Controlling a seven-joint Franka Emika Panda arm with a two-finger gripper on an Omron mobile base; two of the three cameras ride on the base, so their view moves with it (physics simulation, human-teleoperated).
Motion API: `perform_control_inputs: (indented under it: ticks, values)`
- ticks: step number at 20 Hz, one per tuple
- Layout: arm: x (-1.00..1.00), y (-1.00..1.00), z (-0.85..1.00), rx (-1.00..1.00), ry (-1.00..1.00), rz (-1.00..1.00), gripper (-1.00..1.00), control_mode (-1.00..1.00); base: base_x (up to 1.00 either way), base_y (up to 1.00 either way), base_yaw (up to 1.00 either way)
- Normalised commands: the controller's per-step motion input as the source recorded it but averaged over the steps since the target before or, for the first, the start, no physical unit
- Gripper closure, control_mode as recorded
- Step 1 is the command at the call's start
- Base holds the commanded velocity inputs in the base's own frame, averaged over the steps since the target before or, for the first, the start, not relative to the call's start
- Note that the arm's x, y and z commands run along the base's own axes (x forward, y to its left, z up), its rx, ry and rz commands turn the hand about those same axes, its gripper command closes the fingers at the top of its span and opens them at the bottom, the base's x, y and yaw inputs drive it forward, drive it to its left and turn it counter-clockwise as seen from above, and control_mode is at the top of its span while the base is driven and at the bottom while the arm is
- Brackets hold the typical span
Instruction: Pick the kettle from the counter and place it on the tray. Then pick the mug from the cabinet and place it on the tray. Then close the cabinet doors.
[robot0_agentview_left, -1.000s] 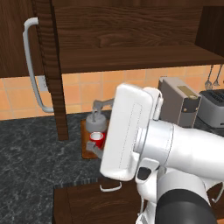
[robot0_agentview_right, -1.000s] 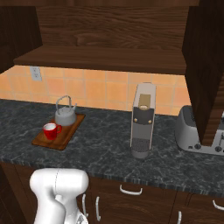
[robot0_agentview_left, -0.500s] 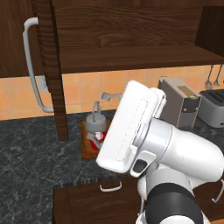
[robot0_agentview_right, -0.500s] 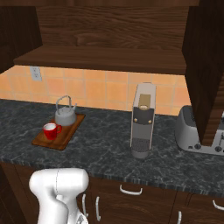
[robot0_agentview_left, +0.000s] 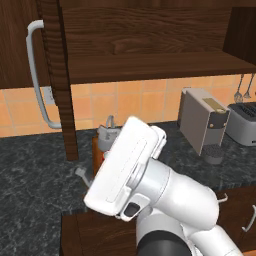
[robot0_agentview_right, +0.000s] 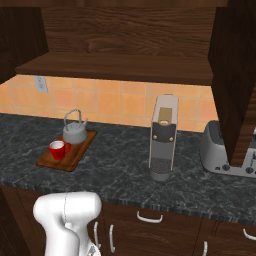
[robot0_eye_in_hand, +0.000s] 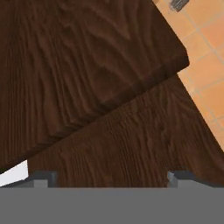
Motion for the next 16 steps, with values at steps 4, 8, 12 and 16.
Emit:
perform_control_inputs:
  ticks: [4,8,12,16]
  values:
    - [-0.19,0.13,-0.09,0.00,-0.13,0.05,-1.00,-1.00,0.00,0.00,0.00]
    - [-0.15,0.08,0.00,0.00,-0.16,0.03,-1.00,-1.00,0.00,0.00,0.00]
    - [-0.09,0.27,0.00,-0.02,-0.12,-0.01,-1.00,-1.00,0.00,0.00,0.00]
    - [-0.10,0.42,0.00,-0.07,-0.02,-0.21,-1.00,-1.00,0.00,0.00,0.00]
